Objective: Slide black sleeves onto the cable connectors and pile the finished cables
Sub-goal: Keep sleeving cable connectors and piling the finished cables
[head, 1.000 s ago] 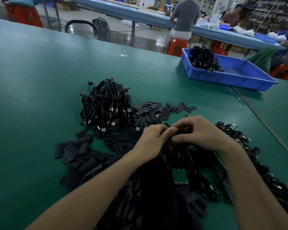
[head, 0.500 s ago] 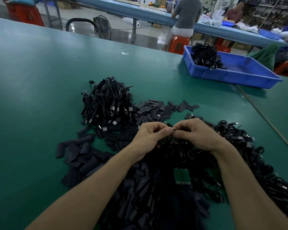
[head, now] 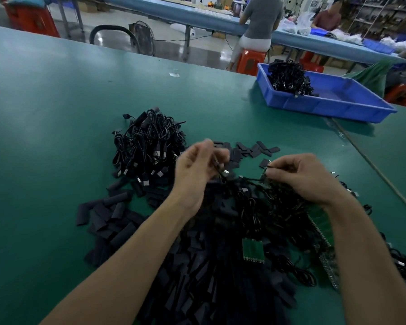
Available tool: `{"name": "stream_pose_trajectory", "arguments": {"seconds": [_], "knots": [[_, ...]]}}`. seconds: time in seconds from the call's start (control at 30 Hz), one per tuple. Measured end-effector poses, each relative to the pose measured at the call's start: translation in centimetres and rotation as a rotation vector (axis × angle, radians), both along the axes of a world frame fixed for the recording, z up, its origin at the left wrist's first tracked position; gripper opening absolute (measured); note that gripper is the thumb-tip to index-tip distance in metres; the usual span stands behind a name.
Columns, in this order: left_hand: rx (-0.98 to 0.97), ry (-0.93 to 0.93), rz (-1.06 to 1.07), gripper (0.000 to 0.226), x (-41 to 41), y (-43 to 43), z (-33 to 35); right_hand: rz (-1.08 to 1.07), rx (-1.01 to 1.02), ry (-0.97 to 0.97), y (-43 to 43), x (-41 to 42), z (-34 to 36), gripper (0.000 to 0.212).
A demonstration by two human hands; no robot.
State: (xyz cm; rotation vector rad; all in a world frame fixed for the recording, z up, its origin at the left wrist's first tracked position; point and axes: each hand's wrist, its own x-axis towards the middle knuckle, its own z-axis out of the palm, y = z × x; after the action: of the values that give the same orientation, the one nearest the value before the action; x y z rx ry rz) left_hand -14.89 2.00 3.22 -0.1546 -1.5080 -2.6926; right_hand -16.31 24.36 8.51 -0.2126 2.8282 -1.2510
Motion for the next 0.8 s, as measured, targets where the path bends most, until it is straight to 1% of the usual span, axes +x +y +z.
{"name": "stream_pose_trajectory", "arguments": {"seconds": [0.07,0.13,0.17,0.2,0.27,0.33,0.43,0.53,0.6,0.67,0.7,0.73,0.77,0.8], "knots": [[0.154,0.001,0.052,0.026,-0.2,-0.9,0.8,-0.081,0.098,0.079,0.1,0.0,0.4,0.008],[0.199,0.0,0.13,0.022,-0.3,-1.9,1.5,-0.133,0.221,0.114,0.0,0.1,0.9,0.007],[0.195,-0.002,0.177,0.021,-0.4,-2.4,1.6,-0.114,0.289,0.083,-0.2,0.2,1.2,0.01],[0.174,0.006,0.219,0.02,-0.5,-2.9,1.8,-0.064,0.352,0.012,-0.4,0.4,1.6,0.014],[0.069,0.054,0.296,0.019,-0.5,-4.0,1.9,0.041,0.429,-0.17,-1.3,0.7,2.1,0.019],[-0.049,0.11,0.371,0.02,-0.5,-4.9,2.3,0.1,0.539,-0.272,-2.3,1.0,2.2,0.019],[-0.083,0.165,0.496,0.022,-0.7,-6.9,3.2,0.071,0.692,-0.312,-3.3,0.9,1.6,0.021],[-0.12,0.225,0.591,0.021,-1.2,-9.3,3.7,0.024,0.741,-0.311,-3.6,0.8,1.1,0.018],[-0.174,0.2,0.547,0.021,-1.5,-9.9,3.5,0.129,0.699,-0.356,-4.1,0.8,1.3,0.015],[-0.208,0.135,0.434,0.034,-1.8,-9.6,2.8,0.266,0.582,-0.468,-5.2,1.2,1.8,0.038],[-0.251,0.113,0.363,0.041,-1.9,-9.3,2.4,0.29,0.513,-0.527,-5.7,1.3,1.9,0.047],[-0.321,0.11,0.292,0.045,-1.8,-9.0,1.9,0.288,0.471,-0.55,-6.2,1.1,1.7,0.048],[-0.403,0.123,0.222,0.047,-1.7,-8.6,1.4,0.264,0.456,-0.521,-6.5,0.7,1.2,0.043],[-0.476,0.147,0.154,0.048,-1.5,-8.2,1.1,0.214,0.479,-0.424,-6.8,0.2,0.5,0.034]]}}
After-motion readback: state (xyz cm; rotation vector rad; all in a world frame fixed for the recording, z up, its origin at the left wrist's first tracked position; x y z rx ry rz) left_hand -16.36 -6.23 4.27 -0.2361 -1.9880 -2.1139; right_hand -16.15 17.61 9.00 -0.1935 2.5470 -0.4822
